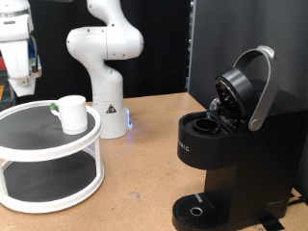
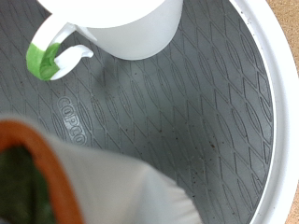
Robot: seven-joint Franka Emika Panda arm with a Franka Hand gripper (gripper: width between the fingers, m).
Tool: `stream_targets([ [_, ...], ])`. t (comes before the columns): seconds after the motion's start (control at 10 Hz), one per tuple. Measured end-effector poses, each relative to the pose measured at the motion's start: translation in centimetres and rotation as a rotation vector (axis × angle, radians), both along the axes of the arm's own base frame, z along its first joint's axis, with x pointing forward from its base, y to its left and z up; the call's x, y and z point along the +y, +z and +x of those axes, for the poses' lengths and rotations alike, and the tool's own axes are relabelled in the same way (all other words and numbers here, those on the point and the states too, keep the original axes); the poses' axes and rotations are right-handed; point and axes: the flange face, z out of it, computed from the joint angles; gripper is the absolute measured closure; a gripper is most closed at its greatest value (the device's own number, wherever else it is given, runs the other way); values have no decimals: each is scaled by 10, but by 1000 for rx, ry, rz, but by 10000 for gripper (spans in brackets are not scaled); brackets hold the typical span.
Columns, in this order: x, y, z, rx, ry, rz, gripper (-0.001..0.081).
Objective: Make a cup of coffee with the keurig machine
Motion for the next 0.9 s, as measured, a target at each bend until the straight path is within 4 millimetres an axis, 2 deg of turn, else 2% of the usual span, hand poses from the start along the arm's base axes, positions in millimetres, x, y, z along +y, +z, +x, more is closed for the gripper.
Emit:
stream_targets([
  [0.2,1,-2,0,-4,-8,14,691],
  [0.4,12,2,5,-28,-42,113,691],
  [0.7,37,32,24,-56,-89,220,691],
  [0.9,41,36,27,-48,-100,221,691],
])
